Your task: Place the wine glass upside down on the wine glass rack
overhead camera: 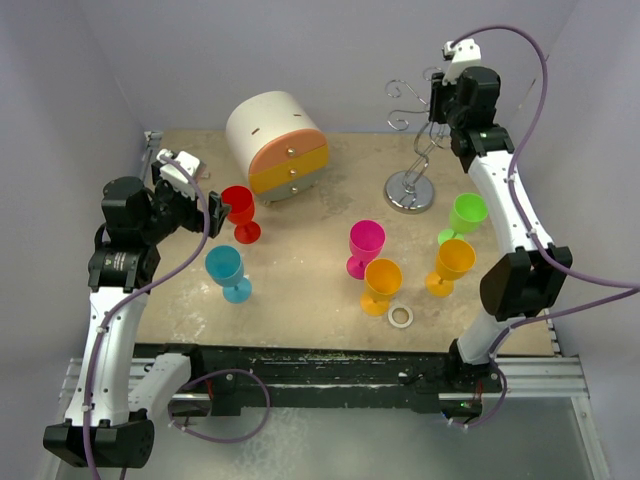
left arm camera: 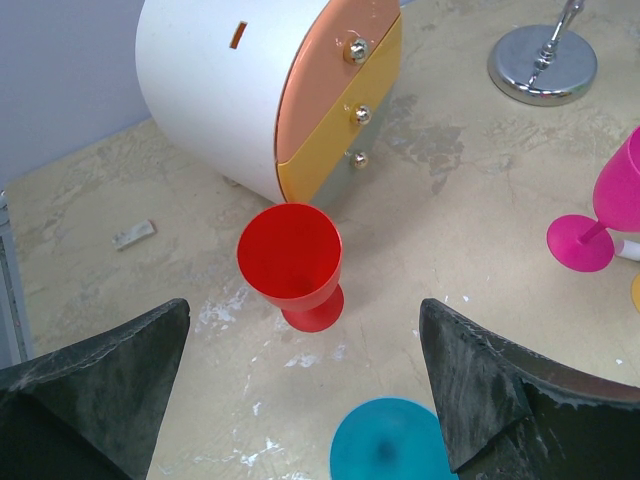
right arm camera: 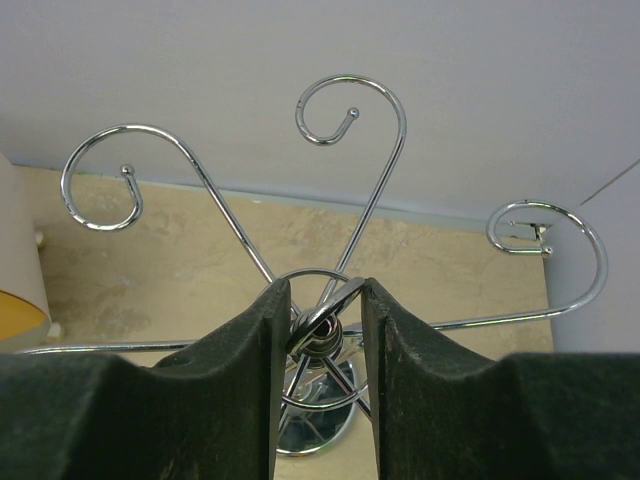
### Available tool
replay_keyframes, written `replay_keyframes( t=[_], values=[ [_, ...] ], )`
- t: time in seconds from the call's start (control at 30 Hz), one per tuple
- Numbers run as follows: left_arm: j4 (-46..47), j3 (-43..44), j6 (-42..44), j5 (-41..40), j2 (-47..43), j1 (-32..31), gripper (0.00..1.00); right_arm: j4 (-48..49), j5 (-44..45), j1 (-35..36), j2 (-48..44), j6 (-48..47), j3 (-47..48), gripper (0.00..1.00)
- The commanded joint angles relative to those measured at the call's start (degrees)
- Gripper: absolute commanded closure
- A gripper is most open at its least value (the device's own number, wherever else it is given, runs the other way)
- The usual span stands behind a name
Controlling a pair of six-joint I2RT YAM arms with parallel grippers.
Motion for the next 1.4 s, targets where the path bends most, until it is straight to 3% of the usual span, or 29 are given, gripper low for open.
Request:
replay_keyframes(
  t=[0.0, 0.4, 1.37],
  values=[
    [1.44, 1.41, 1.33, 0.96, -0.48, 0.49, 0.01, 2.00, 1.01, 0.42, 0.13, 0.38, 4.38, 0.67],
    [1.29, 1.31, 1.27, 1.29, -0.63, 0.58, 0.01, -0.04, -1.27, 1.56, -0.38, 1.89, 6.38, 1.00],
    [1.46, 1.31, 0.87, 2.10, 0.31, 0.93, 0.01, -3.12, -22.47, 2.35, -3.75, 11.55, 8.83, 1.00]
  ],
)
